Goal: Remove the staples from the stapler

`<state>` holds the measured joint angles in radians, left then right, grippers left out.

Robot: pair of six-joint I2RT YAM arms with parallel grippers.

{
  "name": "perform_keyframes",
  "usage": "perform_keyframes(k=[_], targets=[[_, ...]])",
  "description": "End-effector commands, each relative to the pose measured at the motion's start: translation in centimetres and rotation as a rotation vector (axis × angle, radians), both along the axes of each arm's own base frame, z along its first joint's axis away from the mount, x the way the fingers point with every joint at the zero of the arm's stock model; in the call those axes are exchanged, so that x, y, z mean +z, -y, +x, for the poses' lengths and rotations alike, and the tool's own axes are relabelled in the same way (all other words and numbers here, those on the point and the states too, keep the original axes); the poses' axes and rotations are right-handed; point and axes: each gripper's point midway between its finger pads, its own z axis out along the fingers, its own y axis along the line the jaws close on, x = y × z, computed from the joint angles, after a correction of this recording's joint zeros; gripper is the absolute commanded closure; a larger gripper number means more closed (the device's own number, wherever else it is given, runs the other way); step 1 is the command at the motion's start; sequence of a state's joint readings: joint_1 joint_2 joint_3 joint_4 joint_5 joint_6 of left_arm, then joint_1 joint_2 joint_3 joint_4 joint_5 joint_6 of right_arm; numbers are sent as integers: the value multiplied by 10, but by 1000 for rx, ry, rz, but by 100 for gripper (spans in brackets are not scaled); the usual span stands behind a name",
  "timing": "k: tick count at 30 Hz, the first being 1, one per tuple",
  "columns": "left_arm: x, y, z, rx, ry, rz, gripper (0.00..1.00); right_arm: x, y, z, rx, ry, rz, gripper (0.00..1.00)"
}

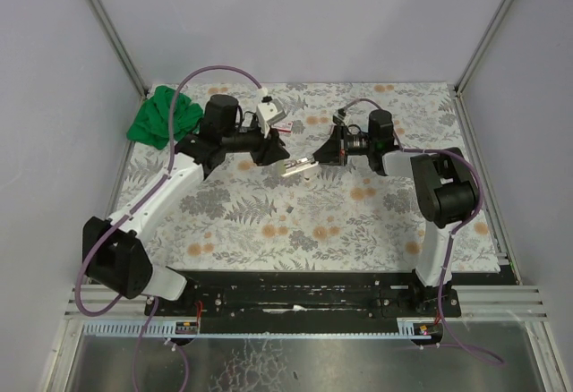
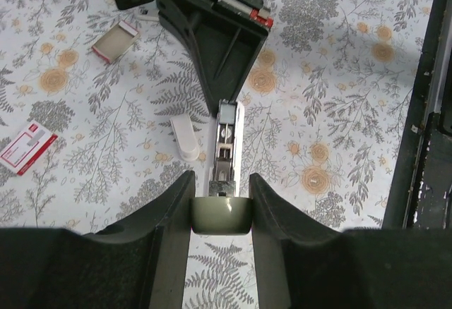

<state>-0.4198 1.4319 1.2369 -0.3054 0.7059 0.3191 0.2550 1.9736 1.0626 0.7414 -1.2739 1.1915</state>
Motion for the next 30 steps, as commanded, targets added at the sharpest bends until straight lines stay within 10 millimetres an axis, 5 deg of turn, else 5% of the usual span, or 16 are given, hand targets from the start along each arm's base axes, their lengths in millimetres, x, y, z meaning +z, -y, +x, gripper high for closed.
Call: perform_keyframes(k=[1, 18, 30], targets=[[1, -33, 21, 123, 46, 30, 74, 44, 16, -4, 23, 146, 66, 100], [-12, -53, 17, 173, -3, 29, 44, 68, 40, 8, -60, 195, 99, 100], [26, -51, 21, 169, -16, -36, 0, 47, 42, 13, -90, 242, -19, 100]])
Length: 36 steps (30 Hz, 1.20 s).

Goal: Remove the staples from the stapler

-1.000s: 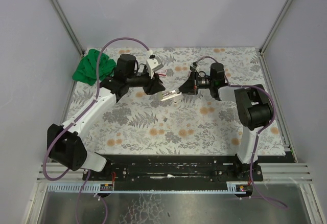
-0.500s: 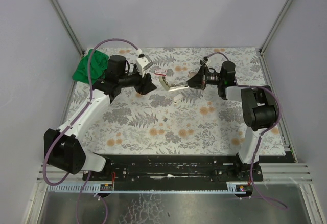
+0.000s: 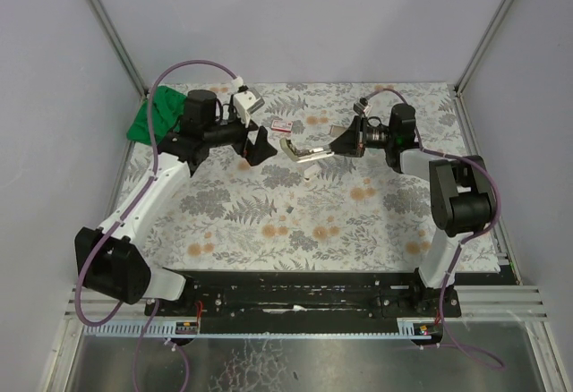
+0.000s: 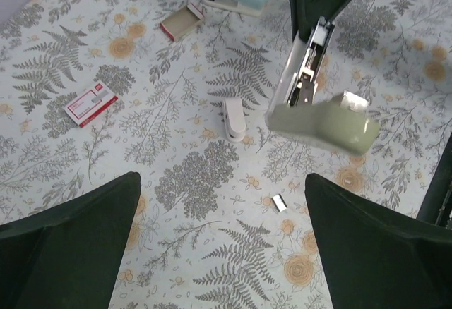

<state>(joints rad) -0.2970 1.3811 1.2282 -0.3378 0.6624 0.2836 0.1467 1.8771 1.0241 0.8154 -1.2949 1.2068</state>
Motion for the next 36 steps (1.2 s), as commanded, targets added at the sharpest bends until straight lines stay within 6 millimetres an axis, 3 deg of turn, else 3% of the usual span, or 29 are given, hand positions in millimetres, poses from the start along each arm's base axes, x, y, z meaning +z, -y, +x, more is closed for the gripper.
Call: perform_keyframes(k=[1, 8, 18, 27, 31, 36], targets=[[19, -1, -4, -22, -5, -41, 0, 13, 2, 0, -10, 142, -71, 100], [17, 1, -24, -117, -27, -55, 0, 5, 3, 5, -27, 191, -120, 100], [32, -6, -10, -56, -43, -102, 0, -1, 14, 11, -74, 452, -272, 100], [19, -4, -12, -55, -75, -119, 0, 9, 26, 10, -135, 745, -384, 100], [21, -3, 11, 62, -65, -107, 0, 12, 23, 7, -152, 841, -446, 100], [16, 12, 29, 112, -142, -122, 0, 17, 14, 1, -163, 1123, -592, 100]])
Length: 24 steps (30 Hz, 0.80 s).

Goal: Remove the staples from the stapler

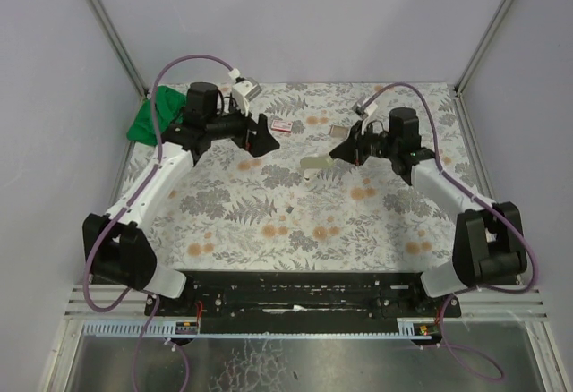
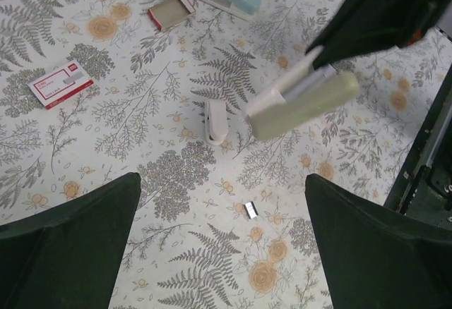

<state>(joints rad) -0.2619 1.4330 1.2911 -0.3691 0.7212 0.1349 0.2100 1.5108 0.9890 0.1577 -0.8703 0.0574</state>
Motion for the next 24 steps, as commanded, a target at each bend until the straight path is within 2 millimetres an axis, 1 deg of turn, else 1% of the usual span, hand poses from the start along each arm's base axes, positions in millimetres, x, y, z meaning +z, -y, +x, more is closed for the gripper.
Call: perform_keyframes(k=[1, 4, 6, 10, 15, 17, 19, 24], targets=[[9, 17, 25, 79, 4, -14, 0, 23, -7, -1, -8, 360, -162, 100], [5, 39, 22, 81, 26, 28, 0, 29, -7, -2, -38, 506, -237, 100], [0, 55, 17, 68, 9, 34, 0, 32, -2, 1, -69, 588, -305, 100], [-15, 87, 2, -10, -73, -3, 0, 29, 2, 0, -64, 654, -403, 100], [-37, 120, -11, -65, -126, 16, 0, 28, 6, -5, -54, 707, -478, 100], [-42, 130, -16, -82, -157, 7, 0, 29, 7, -7, -53, 726, -508, 100], [-48, 137, -16, -86, -186, 4, 0, 28, 8, -8, -53, 736, -527, 100], [-59, 148, -7, -63, -261, -14, 0, 27, 6, -12, -48, 741, -530, 100]])
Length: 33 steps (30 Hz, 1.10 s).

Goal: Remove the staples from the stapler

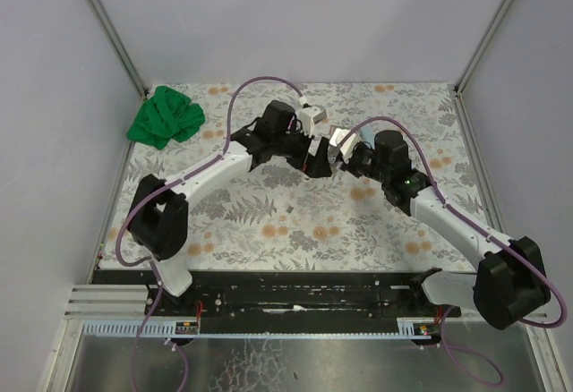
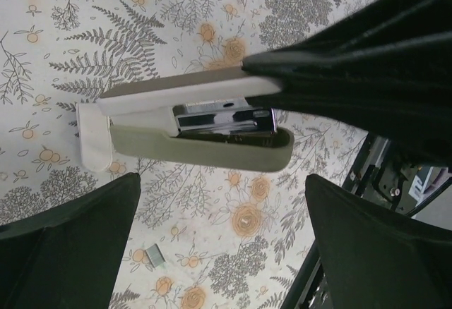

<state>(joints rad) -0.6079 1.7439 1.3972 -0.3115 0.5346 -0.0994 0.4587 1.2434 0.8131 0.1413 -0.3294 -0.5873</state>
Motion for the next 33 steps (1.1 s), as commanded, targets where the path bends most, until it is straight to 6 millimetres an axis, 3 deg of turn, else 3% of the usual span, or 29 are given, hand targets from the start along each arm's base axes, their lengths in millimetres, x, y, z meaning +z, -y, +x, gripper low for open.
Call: perform_keyframes(k=[1, 8, 18, 22, 27, 33], targets=[[24, 18, 17, 28, 3, -87, 0, 22, -1, 3, -3, 100, -6, 100], [20, 21, 24, 79, -57, -140, 0, 20, 3, 3, -27, 121, -2, 100], [-25, 23, 26, 99, -172, -92, 0, 26, 4, 6, -66, 119, 49, 100], [-33, 23, 26, 99, -189, -85, 0, 30, 3, 6, -69, 111, 66, 100], [-37, 11, 30, 114, -188, -75, 1, 34, 7, 8, -94, 123, 67, 100], [-51, -10, 31, 114, -167, -15, 9, 46, 8, 9, -103, 116, 84, 100]])
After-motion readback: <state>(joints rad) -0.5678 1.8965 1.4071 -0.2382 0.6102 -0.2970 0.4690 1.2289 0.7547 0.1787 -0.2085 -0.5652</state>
